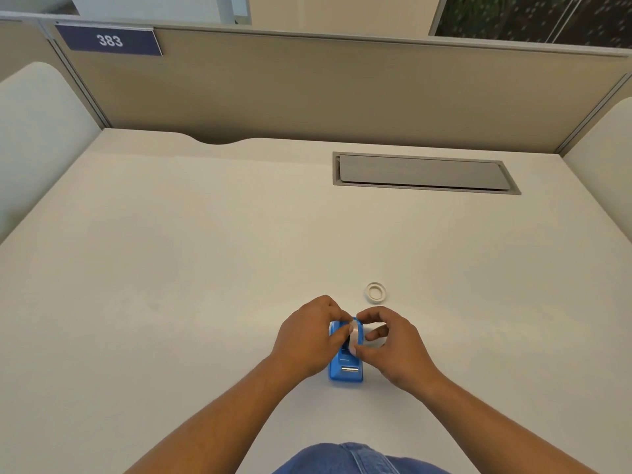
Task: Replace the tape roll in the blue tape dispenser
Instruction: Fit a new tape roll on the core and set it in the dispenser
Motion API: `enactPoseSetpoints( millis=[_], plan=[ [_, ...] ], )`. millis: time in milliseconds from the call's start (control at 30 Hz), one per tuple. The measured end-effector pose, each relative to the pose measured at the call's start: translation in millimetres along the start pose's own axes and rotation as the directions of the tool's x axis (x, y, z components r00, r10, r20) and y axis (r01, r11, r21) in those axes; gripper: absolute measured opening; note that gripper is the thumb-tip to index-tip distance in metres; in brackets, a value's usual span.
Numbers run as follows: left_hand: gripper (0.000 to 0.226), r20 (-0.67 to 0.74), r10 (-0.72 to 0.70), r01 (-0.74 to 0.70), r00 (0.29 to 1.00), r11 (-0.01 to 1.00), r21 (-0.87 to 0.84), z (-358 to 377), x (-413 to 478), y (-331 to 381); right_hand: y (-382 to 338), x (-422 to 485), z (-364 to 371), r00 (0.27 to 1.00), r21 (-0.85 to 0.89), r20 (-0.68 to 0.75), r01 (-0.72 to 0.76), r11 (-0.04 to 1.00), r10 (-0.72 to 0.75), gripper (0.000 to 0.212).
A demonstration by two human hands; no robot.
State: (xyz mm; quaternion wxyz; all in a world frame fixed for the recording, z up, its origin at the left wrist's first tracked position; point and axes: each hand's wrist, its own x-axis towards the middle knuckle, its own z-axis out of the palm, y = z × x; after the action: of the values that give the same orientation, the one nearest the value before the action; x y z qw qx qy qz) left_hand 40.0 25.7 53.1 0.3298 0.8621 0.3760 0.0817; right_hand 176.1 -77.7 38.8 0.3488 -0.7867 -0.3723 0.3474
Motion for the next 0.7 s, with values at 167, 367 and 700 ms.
enactPoseSetpoints(
  millis=[167,367,700],
  plan=[
    [0.020,0.008,0.042,-0.042,0.999,0.999,0.029,-4,4,-2,1,1,-2,1.000,-0.034,-0.001,0.015,0.999,-0.015,0.048],
    [0.021,0.061,0.183,-0.191,0.981,0.969,0.154,-14,6,0,1,0,-2,0.997,-0.110,0.004,0.081,0.991,-0.081,0.048],
    [0.017,0.204,0.445,-0.489,0.872,0.766,0.418,-30,21,7,1,2,-3,0.993,-0.242,0.009,0.115,0.963,-0.117,0.044]
  ],
)
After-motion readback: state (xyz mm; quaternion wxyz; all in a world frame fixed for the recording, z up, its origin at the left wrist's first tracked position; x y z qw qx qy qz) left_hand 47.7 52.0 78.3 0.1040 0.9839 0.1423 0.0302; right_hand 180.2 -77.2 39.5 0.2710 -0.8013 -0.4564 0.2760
